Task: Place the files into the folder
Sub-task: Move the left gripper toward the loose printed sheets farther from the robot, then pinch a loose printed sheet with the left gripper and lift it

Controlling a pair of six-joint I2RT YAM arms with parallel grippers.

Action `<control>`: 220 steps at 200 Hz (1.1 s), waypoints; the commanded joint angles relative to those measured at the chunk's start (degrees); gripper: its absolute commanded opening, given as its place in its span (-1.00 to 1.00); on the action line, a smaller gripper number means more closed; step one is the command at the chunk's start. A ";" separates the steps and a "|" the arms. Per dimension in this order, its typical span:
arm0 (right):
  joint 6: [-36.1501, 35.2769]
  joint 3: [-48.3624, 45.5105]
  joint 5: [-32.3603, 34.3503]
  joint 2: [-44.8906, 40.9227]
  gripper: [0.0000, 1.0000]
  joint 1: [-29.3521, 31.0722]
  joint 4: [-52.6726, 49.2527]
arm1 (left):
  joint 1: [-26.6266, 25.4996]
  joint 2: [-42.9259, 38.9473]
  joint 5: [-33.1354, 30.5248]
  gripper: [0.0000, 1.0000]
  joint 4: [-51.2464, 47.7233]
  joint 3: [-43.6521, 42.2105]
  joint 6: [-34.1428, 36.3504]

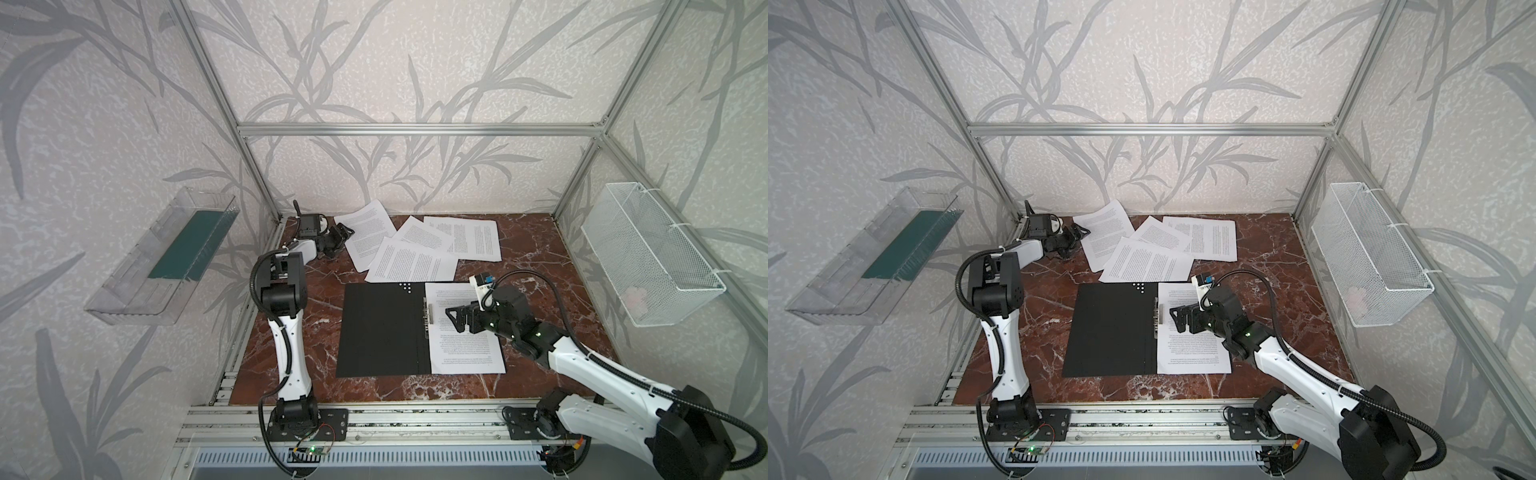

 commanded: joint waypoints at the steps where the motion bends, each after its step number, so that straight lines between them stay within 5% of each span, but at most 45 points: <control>1: 0.72 -0.63 -0.94 -1.43 0.98 0.29 1.24 | -0.24 3.16 2.45 0.68 0.06 -0.28 -2.26; 85: 0.21 -1.34 -0.73 -3.79 0.98 0.31 1.05 | -2.20 3.38 8.49 0.58 19.89 -4.99 -9.09; 113: -0.32 -0.95 -0.44 -2.93 0.98 0.29 0.69 | -3.42 2.99 6.98 0.42 18.07 -3.93 -7.63; 182: -3.81 0.27 4.54 0.79 0.98 0.33 0.04 | -3.85 0.54 3.39 -0.71 18.12 -4.86 -10.21; 220: -5.71 0.90 7.66 2.95 0.99 0.28 0.37 | -4.85 -8.54 1.03 -0.95 20.37 -9.45 -11.29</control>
